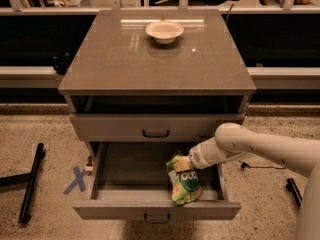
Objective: Place green rice chip bag into middle drawer
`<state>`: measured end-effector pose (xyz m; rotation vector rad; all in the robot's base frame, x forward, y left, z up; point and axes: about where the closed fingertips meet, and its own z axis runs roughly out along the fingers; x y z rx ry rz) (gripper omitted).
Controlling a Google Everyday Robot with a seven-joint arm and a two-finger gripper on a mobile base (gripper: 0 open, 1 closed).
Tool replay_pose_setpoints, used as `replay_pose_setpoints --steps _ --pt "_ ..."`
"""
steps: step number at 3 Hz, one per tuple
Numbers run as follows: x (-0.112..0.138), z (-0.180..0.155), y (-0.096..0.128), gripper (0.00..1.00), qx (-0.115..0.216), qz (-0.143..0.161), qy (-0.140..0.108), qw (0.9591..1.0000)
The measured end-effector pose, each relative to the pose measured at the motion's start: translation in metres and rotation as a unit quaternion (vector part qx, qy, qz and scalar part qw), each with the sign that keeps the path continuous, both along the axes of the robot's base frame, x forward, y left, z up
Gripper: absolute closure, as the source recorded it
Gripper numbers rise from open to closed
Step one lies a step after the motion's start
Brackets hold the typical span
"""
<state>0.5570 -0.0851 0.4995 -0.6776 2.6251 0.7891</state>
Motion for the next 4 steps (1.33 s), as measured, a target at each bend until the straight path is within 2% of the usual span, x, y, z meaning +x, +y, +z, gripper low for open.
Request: replay_pose_setpoints --steps 1,2,3,4 --pt "0.002 -0.002 -0.005 0.04 0.000 -0.010 -0.004 0.9999" --pt "0.002 -0.001 -0.012 0.00 -0.001 -0.018 -0.007 0.9998" --pt "-0.011 0.013 -0.034 0.00 -0.011 -0.036 -0.015 0.9992" --pt "-0.029 0.044 -0.066 0.00 -0.029 -0.061 -0.039 0.9970"
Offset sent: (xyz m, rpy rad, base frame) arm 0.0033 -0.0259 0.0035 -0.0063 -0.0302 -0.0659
